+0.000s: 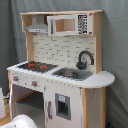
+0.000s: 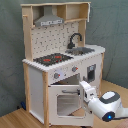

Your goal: Play with the kitchen

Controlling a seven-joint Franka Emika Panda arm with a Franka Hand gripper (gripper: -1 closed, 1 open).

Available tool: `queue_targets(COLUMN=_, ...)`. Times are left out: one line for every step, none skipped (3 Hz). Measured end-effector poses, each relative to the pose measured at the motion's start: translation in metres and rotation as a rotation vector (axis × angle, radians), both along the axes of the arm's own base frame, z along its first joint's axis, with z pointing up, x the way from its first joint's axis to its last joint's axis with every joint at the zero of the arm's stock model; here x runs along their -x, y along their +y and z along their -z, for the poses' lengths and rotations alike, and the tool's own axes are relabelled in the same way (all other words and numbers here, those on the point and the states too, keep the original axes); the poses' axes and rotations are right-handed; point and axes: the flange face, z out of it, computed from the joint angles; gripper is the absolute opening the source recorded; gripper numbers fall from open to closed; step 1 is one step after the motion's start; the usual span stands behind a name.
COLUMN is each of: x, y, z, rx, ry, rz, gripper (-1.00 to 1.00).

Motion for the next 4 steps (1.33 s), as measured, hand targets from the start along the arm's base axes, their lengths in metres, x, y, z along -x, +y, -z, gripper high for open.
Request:
queue_targets(x=0.002, y=-0.001, z=-0.001, rx=0.004, ry=-0.003, rz=0.009, gripper=1.0)
queue_targets(x=0.02, y=-0.004, z=-0.005, rx=0.022, ry=-0.013, rz=0.052, gripper=1.0)
queue_targets(x=0.041, y=-0.007, z=-0.01, rx=0.041, ry=-0.018, rz=0.098, gripper=1.0)
queue_targets(x=0.049, y=-0.003, z=-0.033, rx=0.067, ry=-0.026, rz=0.139, gripper=1.0)
